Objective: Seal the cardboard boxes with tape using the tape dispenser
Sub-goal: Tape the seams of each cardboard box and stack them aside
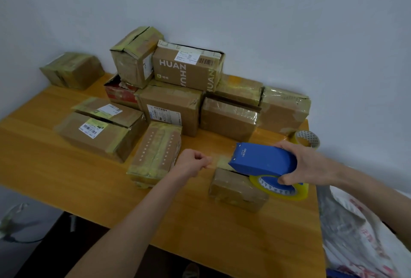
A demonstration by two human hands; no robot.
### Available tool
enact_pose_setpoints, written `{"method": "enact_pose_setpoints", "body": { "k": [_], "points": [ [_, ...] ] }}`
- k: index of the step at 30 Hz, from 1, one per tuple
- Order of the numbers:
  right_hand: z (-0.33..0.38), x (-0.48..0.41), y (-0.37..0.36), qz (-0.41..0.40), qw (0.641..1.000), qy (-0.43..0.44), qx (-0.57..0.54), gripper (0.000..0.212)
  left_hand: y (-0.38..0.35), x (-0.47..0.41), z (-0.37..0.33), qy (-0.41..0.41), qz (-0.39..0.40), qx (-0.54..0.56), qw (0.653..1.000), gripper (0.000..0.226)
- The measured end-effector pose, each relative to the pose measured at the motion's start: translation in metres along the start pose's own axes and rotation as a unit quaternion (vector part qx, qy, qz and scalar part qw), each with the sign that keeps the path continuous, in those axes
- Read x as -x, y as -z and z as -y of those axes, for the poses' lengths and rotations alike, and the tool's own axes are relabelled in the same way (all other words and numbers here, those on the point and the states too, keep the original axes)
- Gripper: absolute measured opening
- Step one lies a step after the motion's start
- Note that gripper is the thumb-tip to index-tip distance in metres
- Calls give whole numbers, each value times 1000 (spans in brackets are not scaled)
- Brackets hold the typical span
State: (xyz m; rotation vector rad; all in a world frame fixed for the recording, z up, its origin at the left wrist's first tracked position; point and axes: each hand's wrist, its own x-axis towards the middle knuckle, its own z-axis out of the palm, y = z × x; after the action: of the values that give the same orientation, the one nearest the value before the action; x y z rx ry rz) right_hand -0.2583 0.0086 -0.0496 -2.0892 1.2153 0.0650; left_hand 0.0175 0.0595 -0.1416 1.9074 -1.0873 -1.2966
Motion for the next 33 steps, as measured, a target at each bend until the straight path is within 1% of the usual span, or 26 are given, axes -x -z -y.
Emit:
{"method": "enact_pose_setpoints", "body": {
  "k": [7,11,13,18,20,22,23,24,25,26,27,28,29,31,33],
  "points": [
    [0,-5,-6,9,999,-13,49,63,-5,-10,18,37,-14,6,999,21],
    [4,-12,-6,26,998,-20,60,60,-12,-13,20,37,-23,-30,999,20],
    [6,-15,-9,28,997,-18,68,60,-18,-16,27,45,-20,-42,998,20],
    [7,-16,-16,9,996,-15,87,64,-33,-19,35,76,5,-24,997,18],
    [7,-17,-18,1,996,-12,89,64,-36,-16,34,86,17,-43,995,33],
    [7,-19,-20,-3,996,-8,92,64,-33,-15,38,81,10,-110,991,61],
    [7,-21,-21,-3,996,-7,93,64,-31,-12,42,61,-10,-156,986,71],
    [8,-22,-23,-3,996,-3,92,65,-29,-7,46,20,-45,-189,981,72],
    [9,-24,-24,-5,996,2,91,66,-28,-1,47,-47,-86,-205,974,64],
    [9,-25,-23,-9,996,4,90,65,-29,5,48,-126,-108,-210,963,55],
    [8,-27,-23,-10,996,6,88,65,-31,11,47,-200,-105,-215,950,51],
    [7,-28,-22,-10,996,6,87,65,-34,17,47,-255,-80,-231,936,52],
    [6,-28,-21,-8,996,8,87,66,-38,22,48,-290,-47,-257,921,59],
    [5,-27,-20,-5,995,9,97,70,-45,24,54,-311,8,-333,890,70],
    [6,-25,-20,-4,994,15,109,71,-48,21,61,-306,10,-387,870,70]
  ]
}}
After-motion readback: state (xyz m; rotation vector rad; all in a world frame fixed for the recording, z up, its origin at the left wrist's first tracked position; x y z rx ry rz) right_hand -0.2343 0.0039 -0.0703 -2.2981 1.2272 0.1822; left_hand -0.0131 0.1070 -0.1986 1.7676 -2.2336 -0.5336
